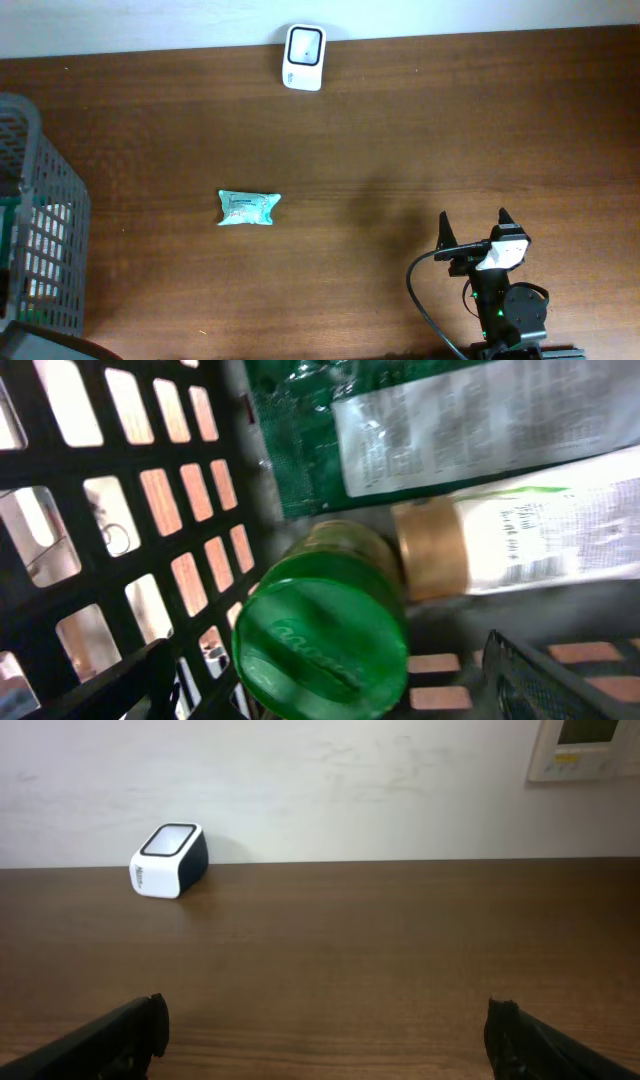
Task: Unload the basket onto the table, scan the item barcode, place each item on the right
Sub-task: 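Grasp the green-lidded jar in the basket with left gripper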
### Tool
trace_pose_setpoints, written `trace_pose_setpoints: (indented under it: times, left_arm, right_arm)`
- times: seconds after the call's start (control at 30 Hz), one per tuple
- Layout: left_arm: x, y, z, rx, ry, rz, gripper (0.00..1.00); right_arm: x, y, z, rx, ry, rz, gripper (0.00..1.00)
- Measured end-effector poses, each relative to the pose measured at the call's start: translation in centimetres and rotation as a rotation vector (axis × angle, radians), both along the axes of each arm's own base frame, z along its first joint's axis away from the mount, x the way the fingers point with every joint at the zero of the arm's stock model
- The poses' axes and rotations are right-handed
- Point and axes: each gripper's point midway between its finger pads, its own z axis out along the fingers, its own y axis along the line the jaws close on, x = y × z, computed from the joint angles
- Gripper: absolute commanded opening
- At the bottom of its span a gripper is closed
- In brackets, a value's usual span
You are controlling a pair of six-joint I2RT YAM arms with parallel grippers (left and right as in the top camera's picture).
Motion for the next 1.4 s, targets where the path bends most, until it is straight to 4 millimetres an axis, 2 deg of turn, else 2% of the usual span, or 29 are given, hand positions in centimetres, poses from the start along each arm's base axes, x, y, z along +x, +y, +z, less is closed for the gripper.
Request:
trace_pose_setpoints:
  times: [0.33,0.37,0.4,0.5,0.6,0.73,0.87,0.97,1.1,1.13,1.17,1.2,1.27,1.33,1.4]
  left_arm:
    - [-0.7,-0.3,-3.1,0.005,0.028,0.002,0.86]
    - [-0.8,-0.4,-3.5,0.003,0.029,-0.001,0.84]
    - [-0.9,-0.5,-3.9,0.001,0.031,-0.001,0.69]
    - [-1.2,-0.8,-4.6,-0.006,0.044,-0.003,0.52]
    - [-1.1,-0.7,-4.4,0.006,0.035,-0.001,0.44]
    - [-0.3,-0.7,-3.7,-0.015,-0.006,-0.004,0.42]
    - [2.8,0.8,1.1,0.002,-0.145,-0.017,0.41]
    - [5.4,2.7,7.5,0.099,-0.272,-0.043,0.41]
    - [9.3,2.6,15.7,0.243,-0.394,-0.144,0.40]
    - [11.2,1.9,18.5,0.296,-0.448,-0.200,0.40]
    - [12.8,0.8,20.6,0.327,-0.490,-0.255,0.40]
    - [13.7,-0.1,21.7,0.342,-0.511,-0.288,0.39]
    - [17.2,-3.8,25.2,0.383,-0.598,-0.423,0.39]
    - [19.7,-7.5,27.0,0.386,-0.655,-0.537,0.39]
    - [21.7,-11.7,27.9,0.367,-0.698,-0.653,0.39]
  right_arm:
    - [0.0,-0.1,0.0,0.000,0.000,-0.003,0.98]
    - [0.0,-0.1,0.0,-0.001,0.000,-0.003,0.98]
    - [0.0,-0.1,0.0,0.000,0.000,-0.003,0.98]
    - [0.0,-0.1,0.0,0.001,0.000,-0.003,0.98]
    - [0.0,-0.1,0.0,-0.001,0.000,-0.003,0.98]
    - [0.0,-0.1,0.0,0.000,0.000,-0.004,0.98]
    - [0.0,-0.1,0.0,-0.001,0.000,-0.004,0.98]
    - [0.0,-0.1,0.0,-0.001,0.000,-0.004,0.98]
    - [0.0,-0.1,0.0,0.000,0.000,-0.006,0.98]
    - [0.0,-0.1,0.0,0.000,0.000,-0.007,0.98]
    - [0.0,-0.1,0.0,-0.001,0.000,-0.007,0.98]
    - [0.0,-0.1,0.0,-0.001,0.000,-0.007,0.98]
    - [0.0,-0.1,0.0,0.000,0.000,-0.007,0.99]
    - [0.0,-0.1,0.0,0.000,0.000,-0.007,0.98]
    - [0.0,-0.1,0.0,0.000,0.000,-0.007,0.98]
